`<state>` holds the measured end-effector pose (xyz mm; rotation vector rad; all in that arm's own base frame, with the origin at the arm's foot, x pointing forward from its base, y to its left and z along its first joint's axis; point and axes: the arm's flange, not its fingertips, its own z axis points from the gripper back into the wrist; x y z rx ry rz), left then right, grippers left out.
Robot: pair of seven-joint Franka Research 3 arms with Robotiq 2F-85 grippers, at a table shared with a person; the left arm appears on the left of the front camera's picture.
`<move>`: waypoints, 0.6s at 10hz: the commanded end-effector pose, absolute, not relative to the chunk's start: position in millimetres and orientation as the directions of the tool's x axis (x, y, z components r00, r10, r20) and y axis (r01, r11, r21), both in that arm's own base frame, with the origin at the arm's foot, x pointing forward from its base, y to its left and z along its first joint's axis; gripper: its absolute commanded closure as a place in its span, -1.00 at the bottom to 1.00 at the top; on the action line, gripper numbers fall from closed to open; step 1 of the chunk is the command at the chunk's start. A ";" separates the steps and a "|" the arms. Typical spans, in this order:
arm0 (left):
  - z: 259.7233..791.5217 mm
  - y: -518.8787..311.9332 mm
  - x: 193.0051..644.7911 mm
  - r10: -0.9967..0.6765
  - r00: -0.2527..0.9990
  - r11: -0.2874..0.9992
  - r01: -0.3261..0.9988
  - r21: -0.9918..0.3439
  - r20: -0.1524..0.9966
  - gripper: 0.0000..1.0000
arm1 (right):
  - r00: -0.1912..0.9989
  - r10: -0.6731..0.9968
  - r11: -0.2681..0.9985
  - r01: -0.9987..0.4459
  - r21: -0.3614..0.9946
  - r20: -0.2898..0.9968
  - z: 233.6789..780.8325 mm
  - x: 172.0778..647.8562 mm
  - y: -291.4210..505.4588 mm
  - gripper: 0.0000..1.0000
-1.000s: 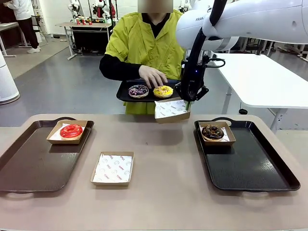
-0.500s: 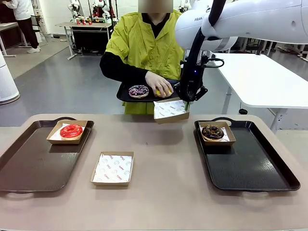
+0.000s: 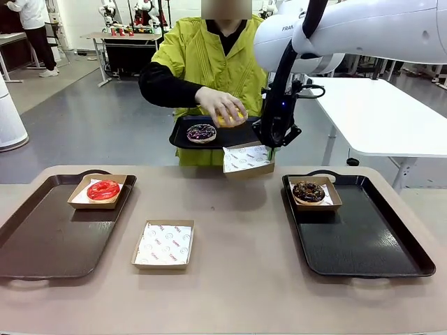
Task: Individually package the donuts and arrange them on the tray.
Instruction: Place the picked Paper togo box on the Handle tray while simultaneously picking up another Paper togo box from the table with the other hand.
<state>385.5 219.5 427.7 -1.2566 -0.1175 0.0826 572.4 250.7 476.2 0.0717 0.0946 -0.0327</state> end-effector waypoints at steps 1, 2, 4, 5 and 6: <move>429.5 220.1 382.4 0.127 0.991 0.300 0.007 -0.954 0.047 -1.00 | 0.995 -0.032 0.997 0.038 0.068 -0.098 475.4 570.9 248.2 1.00; 429.5 220.1 382.4 0.127 0.991 0.300 0.007 -0.954 0.047 -1.00 | 0.995 -0.032 0.997 0.038 0.068 -0.098 475.4 570.9 248.2 1.00; 429.5 220.1 382.4 0.127 0.991 0.300 0.007 -0.954 0.047 -1.00 | 0.995 -0.032 0.997 0.038 0.068 -0.098 475.4 570.9 248.2 1.00; 429.5 220.1 382.4 0.127 0.991 0.300 0.007 -0.954 0.047 -1.00 | 0.995 -0.032 0.997 0.038 0.068 -0.098 475.4 570.9 248.2 1.00; 429.5 220.1 382.4 0.127 0.991 0.300 0.007 -0.954 0.047 -1.00 | 0.995 -0.032 0.997 0.038 0.068 -0.098 475.4 570.9 248.2 1.00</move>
